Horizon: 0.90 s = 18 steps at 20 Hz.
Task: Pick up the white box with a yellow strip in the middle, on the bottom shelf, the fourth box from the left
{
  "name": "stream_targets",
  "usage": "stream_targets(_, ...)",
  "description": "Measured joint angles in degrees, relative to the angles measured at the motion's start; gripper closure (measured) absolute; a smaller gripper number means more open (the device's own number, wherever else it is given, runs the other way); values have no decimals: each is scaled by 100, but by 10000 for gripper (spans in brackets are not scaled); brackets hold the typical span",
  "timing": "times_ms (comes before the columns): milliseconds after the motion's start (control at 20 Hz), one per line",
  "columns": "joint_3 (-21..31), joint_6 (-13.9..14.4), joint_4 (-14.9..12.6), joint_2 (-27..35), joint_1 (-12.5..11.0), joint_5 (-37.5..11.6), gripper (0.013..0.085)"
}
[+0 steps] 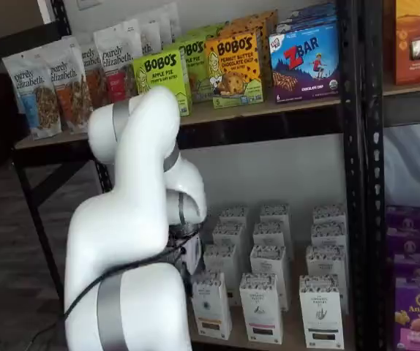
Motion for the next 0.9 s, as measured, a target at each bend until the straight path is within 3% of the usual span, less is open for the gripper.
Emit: stream_targets(900,-872,271,-404,503,-113,242,130)
